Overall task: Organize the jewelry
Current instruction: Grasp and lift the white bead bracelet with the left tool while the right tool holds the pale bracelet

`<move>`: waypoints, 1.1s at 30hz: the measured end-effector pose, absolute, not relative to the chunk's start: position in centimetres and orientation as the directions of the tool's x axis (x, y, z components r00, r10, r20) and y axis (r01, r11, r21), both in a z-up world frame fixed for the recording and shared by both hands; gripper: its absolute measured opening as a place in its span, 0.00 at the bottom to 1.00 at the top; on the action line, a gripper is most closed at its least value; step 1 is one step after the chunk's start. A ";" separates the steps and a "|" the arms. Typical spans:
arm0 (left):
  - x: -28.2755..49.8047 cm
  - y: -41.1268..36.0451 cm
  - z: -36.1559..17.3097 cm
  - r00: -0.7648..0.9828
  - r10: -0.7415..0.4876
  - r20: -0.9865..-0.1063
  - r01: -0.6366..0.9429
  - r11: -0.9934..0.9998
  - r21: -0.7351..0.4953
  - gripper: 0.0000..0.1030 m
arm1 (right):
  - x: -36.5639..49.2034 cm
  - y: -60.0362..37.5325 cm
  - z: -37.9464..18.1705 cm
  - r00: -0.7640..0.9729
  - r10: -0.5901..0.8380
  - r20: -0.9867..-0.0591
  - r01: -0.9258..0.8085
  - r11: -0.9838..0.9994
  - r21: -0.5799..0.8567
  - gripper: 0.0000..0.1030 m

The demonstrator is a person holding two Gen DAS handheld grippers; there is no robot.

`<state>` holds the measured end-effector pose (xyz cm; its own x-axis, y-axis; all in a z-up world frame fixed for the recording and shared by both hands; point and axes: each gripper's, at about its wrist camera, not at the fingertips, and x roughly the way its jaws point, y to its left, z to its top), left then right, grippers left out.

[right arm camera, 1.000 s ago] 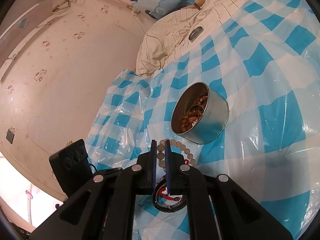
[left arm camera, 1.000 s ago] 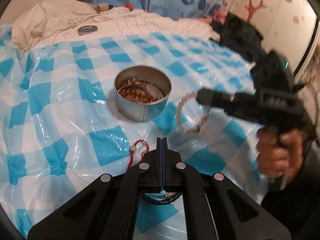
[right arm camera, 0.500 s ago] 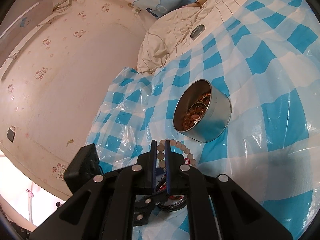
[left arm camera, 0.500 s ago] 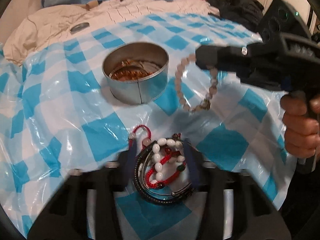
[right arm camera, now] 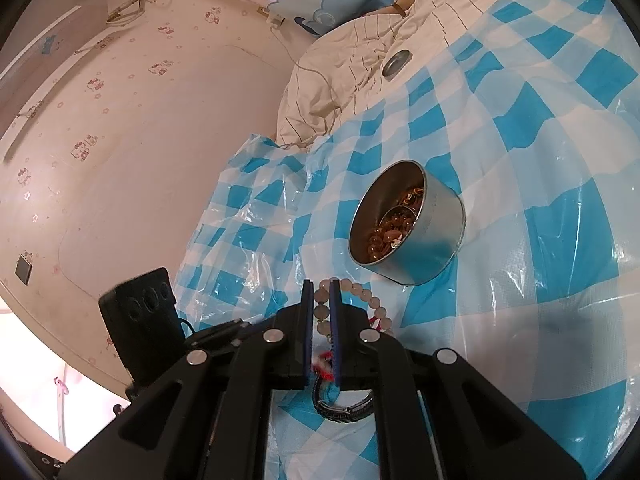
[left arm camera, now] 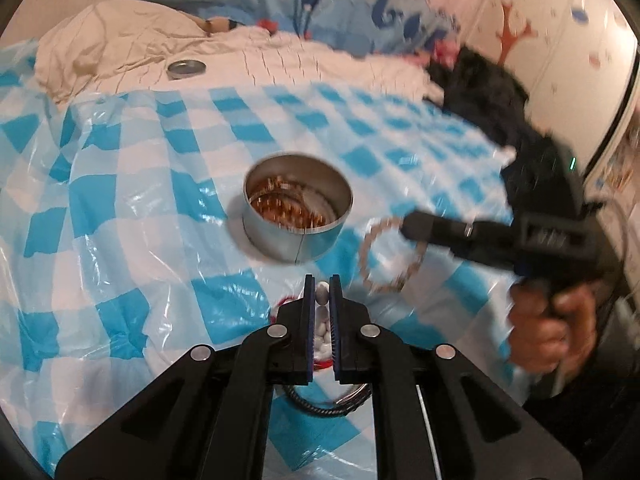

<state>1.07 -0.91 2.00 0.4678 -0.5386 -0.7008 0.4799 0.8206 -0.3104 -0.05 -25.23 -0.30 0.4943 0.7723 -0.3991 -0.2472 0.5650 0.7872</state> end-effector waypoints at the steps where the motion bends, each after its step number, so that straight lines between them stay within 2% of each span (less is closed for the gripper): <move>1: 1.2 -0.5 2.2 0.467 -0.560 -0.684 0.475 0.812 -0.340 0.05 | -0.1 -25.3 -0.3 0.495 0.773 -0.397 -0.247 0.563 0.788 0.08; 4: 1.4 0.2 2.9 0.464 -0.618 -0.634 0.469 0.779 -0.417 0.05 | -0.1 -25.3 -0.2 0.496 0.776 -0.389 -0.250 0.557 0.792 0.08; 12: 1.7 0.7 3.1 0.480 -0.629 -0.611 0.447 0.775 -0.446 0.05 | -0.1 -25.4 0.0 0.499 0.780 -0.379 -0.254 0.549 0.796 0.08; 26: 2.7 -0.5 3.7 0.502 -0.616 -0.607 0.446 0.786 -0.428 0.04 | -0.2 -25.9 0.7 0.504 0.793 -0.342 -0.268 0.520 0.811 0.08; 33: 3.3 -1.3 3.2 0.510 -0.559 -0.654 0.430 0.824 -0.369 0.04 | -0.2 -25.9 0.7 0.504 0.794 -0.340 -0.268 0.518 0.813 0.08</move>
